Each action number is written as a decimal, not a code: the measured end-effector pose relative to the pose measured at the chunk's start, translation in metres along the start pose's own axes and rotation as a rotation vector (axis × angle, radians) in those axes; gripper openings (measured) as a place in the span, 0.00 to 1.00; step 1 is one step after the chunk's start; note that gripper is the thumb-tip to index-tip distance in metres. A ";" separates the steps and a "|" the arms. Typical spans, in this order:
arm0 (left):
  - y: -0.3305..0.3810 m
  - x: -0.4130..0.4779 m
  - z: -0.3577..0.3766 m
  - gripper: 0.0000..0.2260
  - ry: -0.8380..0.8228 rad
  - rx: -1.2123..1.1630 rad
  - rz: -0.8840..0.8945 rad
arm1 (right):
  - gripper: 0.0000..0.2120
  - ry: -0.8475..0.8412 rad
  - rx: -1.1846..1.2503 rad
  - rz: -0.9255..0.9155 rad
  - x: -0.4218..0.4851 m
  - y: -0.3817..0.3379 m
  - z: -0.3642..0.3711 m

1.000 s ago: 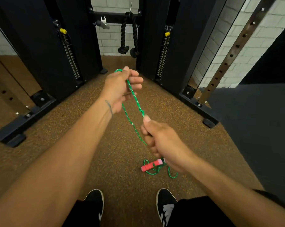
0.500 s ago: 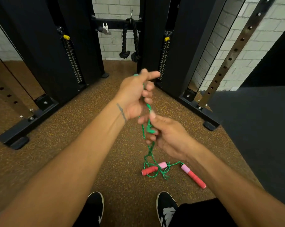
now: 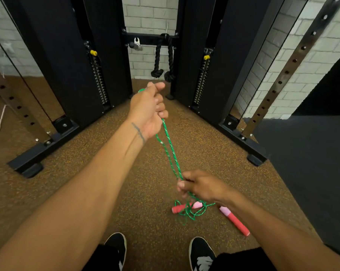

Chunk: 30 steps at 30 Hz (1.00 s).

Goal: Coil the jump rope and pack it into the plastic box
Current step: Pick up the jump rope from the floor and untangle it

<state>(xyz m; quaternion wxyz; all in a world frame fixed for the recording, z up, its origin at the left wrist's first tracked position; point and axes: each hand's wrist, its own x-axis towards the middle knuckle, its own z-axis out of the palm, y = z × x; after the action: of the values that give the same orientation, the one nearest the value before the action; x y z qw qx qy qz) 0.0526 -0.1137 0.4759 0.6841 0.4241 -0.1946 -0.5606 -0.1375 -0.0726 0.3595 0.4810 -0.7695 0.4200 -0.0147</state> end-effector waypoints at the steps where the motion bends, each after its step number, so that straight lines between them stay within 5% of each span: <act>1: 0.004 0.000 -0.004 0.12 0.030 -0.029 0.022 | 0.13 0.051 -0.095 -0.013 0.001 0.000 -0.001; 8: 0.030 -0.004 -0.030 0.16 0.101 -0.083 0.037 | 0.19 0.363 -0.069 -0.045 -0.010 -0.007 0.001; 13: 0.016 -0.032 -0.009 0.20 -0.227 0.019 -0.151 | 0.13 -0.073 0.366 -0.111 -0.025 -0.038 -0.009; 16: 0.006 -0.049 0.006 0.17 -0.446 0.153 -0.271 | 0.16 -0.102 0.726 -0.138 -0.027 -0.059 -0.011; 20: 0.003 -0.057 0.015 0.16 -0.536 0.237 -0.273 | 0.13 -0.112 0.735 -0.219 -0.028 -0.067 -0.015; 23: 0.015 -0.055 0.012 0.17 -0.537 0.273 -0.208 | 0.30 -0.038 0.744 -0.156 -0.029 -0.066 -0.013; 25: 0.022 -0.058 0.009 0.19 -0.588 0.389 -0.175 | 0.39 0.137 0.531 -0.159 -0.028 -0.068 -0.018; 29: 0.015 -0.067 0.021 0.18 -0.604 0.656 -0.102 | 0.11 0.284 0.553 -0.460 -0.027 -0.086 -0.029; 30: 0.014 -0.064 0.023 0.16 -0.574 0.630 -0.102 | 0.14 0.312 0.659 -0.491 -0.028 -0.091 -0.029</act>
<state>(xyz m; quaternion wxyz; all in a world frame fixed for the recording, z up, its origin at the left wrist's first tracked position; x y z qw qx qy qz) 0.0246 -0.0619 0.5137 0.4104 0.4483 -0.5176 -0.6022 -0.1103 -0.0581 0.4546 0.6137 -0.6406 0.2651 -0.3778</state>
